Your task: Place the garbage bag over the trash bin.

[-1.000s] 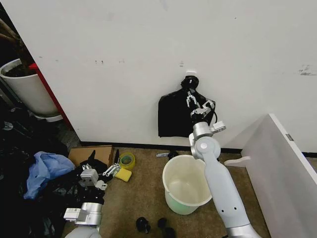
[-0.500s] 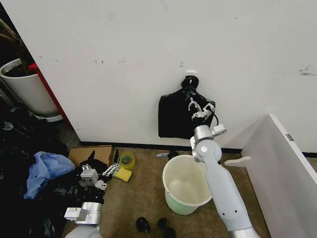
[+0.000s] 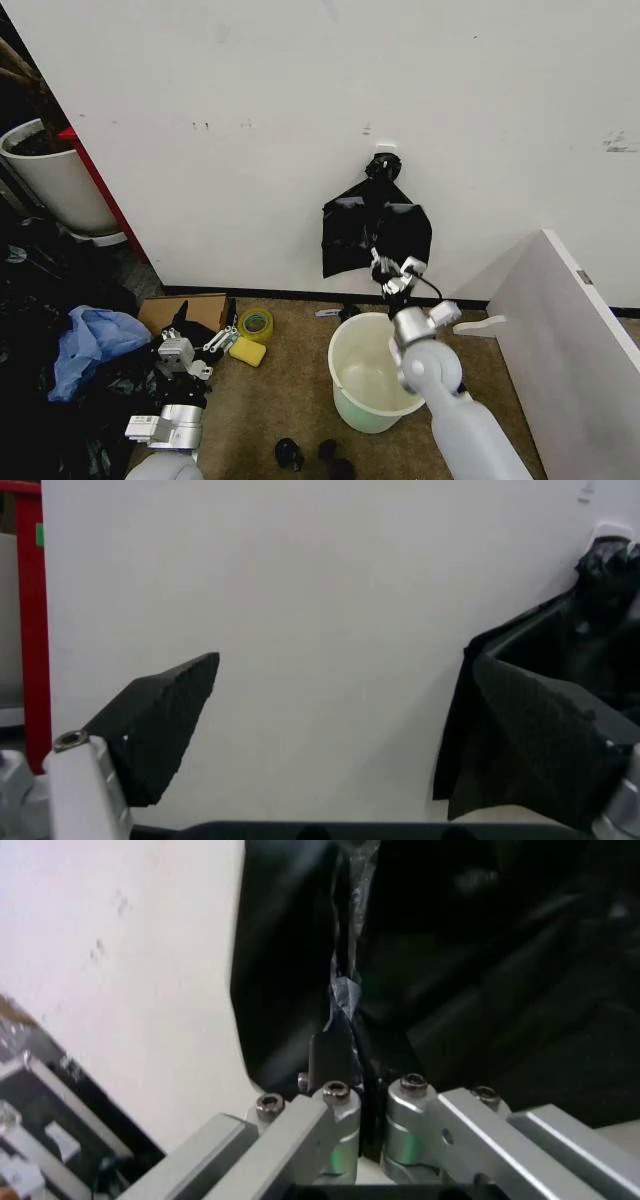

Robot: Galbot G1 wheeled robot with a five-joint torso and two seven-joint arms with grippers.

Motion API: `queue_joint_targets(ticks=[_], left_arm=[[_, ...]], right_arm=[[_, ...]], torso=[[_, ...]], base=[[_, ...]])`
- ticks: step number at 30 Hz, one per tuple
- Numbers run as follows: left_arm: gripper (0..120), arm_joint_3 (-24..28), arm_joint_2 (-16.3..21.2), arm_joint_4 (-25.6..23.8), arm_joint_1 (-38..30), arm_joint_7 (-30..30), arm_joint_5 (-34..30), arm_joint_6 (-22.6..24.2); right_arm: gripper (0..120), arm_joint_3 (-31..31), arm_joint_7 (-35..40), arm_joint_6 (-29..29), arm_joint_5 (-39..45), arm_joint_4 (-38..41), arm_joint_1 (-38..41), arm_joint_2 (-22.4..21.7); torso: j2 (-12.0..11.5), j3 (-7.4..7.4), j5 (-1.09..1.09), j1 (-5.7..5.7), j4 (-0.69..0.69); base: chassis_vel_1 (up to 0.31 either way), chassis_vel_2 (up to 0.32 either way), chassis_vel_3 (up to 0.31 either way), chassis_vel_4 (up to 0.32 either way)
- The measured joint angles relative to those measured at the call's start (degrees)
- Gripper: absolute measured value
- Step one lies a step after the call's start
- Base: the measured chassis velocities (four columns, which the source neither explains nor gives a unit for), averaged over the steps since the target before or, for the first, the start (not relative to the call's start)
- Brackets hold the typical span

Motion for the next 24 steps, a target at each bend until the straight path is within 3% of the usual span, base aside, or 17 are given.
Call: queue_joint_targets(ticks=[15, 24], left_arm=[[100, -0.2, 0.4, -0.8, -0.4, 0.0, -0.8, 0.2], [100, -0.4, 0.5, -1.4, -0.9, 0.0, -1.6, 0.4]], right_arm=[[0, 0.1, -0.2, 0.6, -3.6, 4.2, -7.2, -3.0], [0, 1.6, -6.3, 5.4, -9.8, 5.6, -13.4, -5.6]], torso=[[0.0, 0.0, 0.0, 0.0, 0.0], [0.0, 0.0, 0.01, 0.01, 0.01]], base=[[0.0, 0.0, 0.0, 0.0], [0.0, 0.0, 0.0, 0.0]])
